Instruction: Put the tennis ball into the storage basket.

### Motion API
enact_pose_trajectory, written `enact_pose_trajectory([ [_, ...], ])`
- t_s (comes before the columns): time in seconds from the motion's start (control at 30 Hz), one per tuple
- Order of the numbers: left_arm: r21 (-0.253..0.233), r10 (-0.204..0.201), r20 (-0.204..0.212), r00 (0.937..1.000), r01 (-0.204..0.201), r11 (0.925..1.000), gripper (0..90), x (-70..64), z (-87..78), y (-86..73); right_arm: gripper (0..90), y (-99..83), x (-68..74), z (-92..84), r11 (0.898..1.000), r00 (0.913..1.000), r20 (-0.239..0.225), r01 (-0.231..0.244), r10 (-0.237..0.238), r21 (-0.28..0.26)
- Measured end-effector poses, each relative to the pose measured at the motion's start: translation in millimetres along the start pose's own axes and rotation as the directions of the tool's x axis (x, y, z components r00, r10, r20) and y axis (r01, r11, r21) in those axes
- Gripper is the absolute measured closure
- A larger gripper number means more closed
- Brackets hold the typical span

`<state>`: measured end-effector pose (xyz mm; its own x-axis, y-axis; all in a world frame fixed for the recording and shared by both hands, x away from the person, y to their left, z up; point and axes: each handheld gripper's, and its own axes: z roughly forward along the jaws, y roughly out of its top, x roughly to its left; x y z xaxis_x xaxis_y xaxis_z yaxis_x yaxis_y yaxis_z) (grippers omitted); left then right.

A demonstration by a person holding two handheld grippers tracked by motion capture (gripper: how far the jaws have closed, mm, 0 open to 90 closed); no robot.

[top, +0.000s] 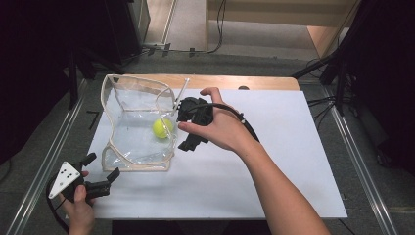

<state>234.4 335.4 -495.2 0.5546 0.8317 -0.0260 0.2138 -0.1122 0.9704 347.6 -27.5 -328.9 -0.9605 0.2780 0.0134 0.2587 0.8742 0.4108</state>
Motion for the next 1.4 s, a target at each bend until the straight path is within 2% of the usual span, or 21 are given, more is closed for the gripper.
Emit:
enact_pose_trajectory([
  [0.1,-0.002,-0.002,0.0,1.0,0.002,1.0,0.0,-0.2,0.1,0.0,0.0,-4.6,-2.2,0.2,1.0,1.0,0.003,0.001,-0.001,-0.001],
  [0.3,0.003,0.006,0.0,1.0,-0.006,1.0,0.0,0.1,-0.1,0.1,0.0,-20.5,-6.2,1.0,0.999,0.9994,0.007,-0.034,0.034,-0.005],
  [0.43,0.002,0.004,0.0,1.0,-0.004,1.0,0.0,0.0,-0.1,0.0,0.0,-27.5,-8.8,0.3,0.999,0.9994,0.011,-0.033,0.033,-0.005],
  [0.5,0.002,0.003,-0.001,1.0,-0.003,1.0,0.0,-0.1,-0.1,-0.1,0.0,-34.9,-10.2,-0.4,0.999,0.9985,0.013,-0.052,0.052,-0.006],
  [0.7,0.003,0.007,-0.002,1.0,-0.007,1.0,0.0,-0.2,0.1,-0.1,0.0,-48.3,-13.7,-0.4,0.998,0.9975,0.018,-0.069,0.069,-0.006],
  [0.8,0.004,0.007,-0.003,1.0,-0.007,1.0,0.0,-0.2,0.1,-0.1,0.0,-59.2,-16.1,-0.4,0.996,0.9954,0.018,-0.094,0.094,-0.005],
  [0.97,0.004,0.009,-0.003,1.0,-0.009,1.0,0.0,-0.3,0.1,-0.1,0.0,-70.0,-19.2,-0.9,0.995,0.9947,0.019,-0.101,0.101,-0.011],
  [1.0,0.005,0.009,-0.003,1.0,-0.009,0.9999,0.0,-0.4,0.1,-0.1,0.0,-72.5,-19.0,-1.1,0.993,0.9927,0.021,-0.118,0.119,-0.011],
  [1.07,0.005,0.01,-0.004,0.9999,-0.01,0.9999,0.0,-0.4,0.0,-0.1,0.0,-77.8,-21.2,-0.7,0.993,0.9932,0.019,-0.115,0.115,-0.017],
  [1.17,0.004,0.008,-0.004,1.0,-0.008,1.0,0.0,-0.4,-0.1,-0.2,0.0,-88.0,-22.6,0.4,0.99,0.99,0.022,-0.139,0.14,-0.012],
  [1.4,0.003,0.007,-0.005,1.0,-0.007,1.0,0.0,-0.3,-0.3,-0.3,0.0,-104.1,-25.3,2.2,0.987,0.9872,0.023,-0.157,0.158,-0.016],
])
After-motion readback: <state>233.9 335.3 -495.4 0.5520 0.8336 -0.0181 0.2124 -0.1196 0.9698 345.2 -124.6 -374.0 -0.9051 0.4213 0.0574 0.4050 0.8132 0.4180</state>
